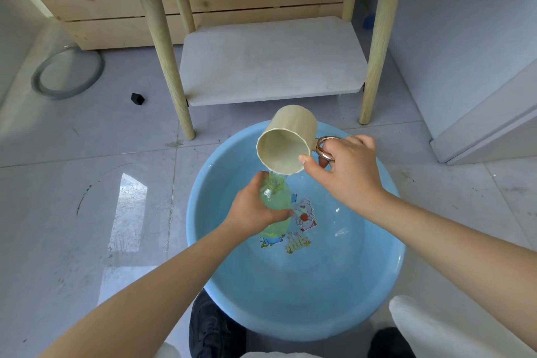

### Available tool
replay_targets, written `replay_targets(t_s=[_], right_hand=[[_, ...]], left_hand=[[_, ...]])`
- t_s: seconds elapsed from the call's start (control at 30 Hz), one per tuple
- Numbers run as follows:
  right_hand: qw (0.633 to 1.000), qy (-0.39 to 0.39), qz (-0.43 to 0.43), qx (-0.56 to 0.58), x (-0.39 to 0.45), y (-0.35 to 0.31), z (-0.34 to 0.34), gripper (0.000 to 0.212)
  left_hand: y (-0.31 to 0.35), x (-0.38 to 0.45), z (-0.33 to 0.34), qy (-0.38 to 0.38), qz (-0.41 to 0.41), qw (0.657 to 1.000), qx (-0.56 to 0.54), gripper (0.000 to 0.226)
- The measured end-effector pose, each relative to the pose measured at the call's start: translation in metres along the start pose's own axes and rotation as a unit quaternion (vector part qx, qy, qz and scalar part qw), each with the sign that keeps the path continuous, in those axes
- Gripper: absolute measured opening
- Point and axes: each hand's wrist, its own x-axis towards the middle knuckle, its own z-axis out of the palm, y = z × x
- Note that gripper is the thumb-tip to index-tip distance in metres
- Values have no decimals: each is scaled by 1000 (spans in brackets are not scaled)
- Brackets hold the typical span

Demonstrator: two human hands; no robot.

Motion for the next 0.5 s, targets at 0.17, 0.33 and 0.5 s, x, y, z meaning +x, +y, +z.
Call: replay_targets(t_s=[0.17,0.33,0.5], right_hand=[[1000,13,-10,-8,1,-1,-1,47],[999,17,-23,-17,1,-4,-2,47],[999,26,-28,-20,1,-4,-3,46]], left_hand=[[-1,0,0,-1,-2,1000,11,73],[-1,0,-1,1,-6,1000,11,79],[-1,0,0,-4,-14,1000,9,86]])
